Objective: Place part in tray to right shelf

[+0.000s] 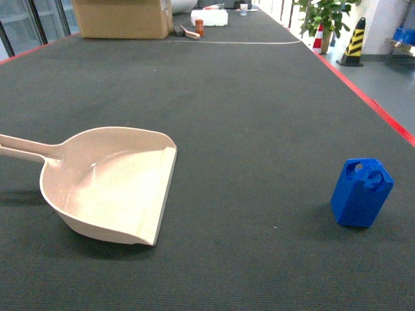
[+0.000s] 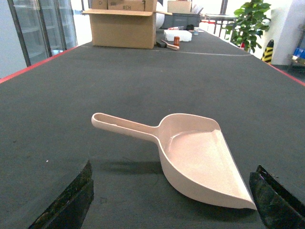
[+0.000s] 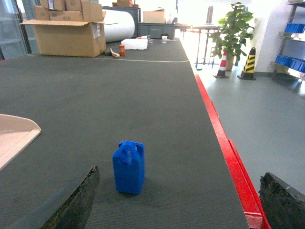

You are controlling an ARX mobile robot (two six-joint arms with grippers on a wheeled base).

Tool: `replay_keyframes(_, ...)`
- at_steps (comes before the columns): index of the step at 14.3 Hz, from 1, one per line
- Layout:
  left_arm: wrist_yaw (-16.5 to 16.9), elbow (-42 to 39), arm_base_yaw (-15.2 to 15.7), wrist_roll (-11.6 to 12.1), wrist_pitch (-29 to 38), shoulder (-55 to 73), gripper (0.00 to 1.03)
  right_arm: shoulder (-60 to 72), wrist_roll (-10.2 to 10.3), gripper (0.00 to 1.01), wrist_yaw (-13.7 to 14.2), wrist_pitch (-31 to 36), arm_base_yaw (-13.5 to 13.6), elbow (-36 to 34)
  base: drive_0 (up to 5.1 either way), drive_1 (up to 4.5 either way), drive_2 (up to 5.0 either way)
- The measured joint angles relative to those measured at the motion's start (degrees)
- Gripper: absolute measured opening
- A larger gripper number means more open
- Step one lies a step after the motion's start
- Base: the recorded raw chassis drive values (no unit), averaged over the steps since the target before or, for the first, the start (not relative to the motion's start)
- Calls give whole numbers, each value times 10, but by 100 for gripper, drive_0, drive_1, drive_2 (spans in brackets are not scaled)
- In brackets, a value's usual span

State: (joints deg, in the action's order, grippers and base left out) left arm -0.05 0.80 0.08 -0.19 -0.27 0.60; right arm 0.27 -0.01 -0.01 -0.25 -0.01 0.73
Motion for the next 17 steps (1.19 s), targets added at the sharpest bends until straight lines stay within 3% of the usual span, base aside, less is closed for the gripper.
replay_keyframes(17,0,0,0,0,0,0,98,0,0,98,0,0,0,0,0,0,0)
